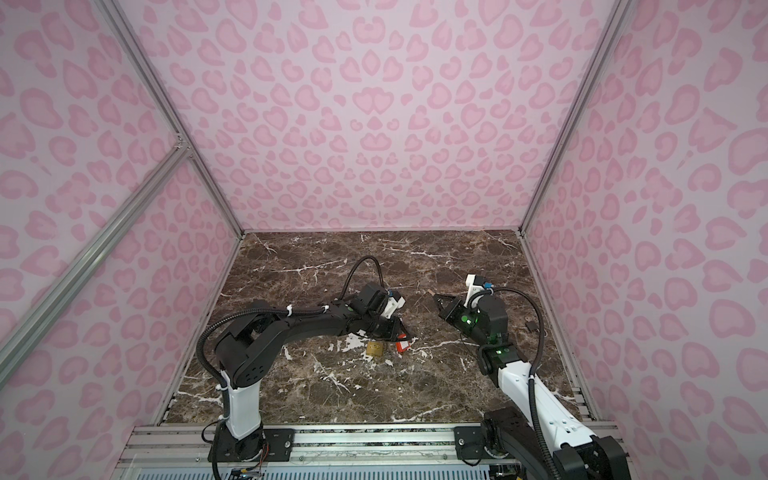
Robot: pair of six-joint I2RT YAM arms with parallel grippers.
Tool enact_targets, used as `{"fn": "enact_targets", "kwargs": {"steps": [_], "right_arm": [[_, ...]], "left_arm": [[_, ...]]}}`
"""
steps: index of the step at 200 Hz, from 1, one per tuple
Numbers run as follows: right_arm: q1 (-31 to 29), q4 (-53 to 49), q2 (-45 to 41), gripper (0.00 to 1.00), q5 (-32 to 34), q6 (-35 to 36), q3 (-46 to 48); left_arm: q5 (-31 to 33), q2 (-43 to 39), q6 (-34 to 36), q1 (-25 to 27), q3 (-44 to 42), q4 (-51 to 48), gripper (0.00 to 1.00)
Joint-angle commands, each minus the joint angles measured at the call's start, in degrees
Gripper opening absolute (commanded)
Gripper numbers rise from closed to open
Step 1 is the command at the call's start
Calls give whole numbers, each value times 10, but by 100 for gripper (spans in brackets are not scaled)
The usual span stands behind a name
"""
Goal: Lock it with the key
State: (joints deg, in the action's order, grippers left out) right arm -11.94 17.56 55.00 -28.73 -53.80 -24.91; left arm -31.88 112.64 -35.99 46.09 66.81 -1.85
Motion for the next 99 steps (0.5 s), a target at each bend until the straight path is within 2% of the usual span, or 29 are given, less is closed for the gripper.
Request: {"fn": "enact_targets", "kwargs": {"steps": [1,99], "right_arm": [[0,8,0,0,-2,2,-2],[0,5,-2,0,-1,4,-1]], "left_arm": [[5,5,9,0,6,-5,6],[12,15,11,2,14,-19,12]]}}
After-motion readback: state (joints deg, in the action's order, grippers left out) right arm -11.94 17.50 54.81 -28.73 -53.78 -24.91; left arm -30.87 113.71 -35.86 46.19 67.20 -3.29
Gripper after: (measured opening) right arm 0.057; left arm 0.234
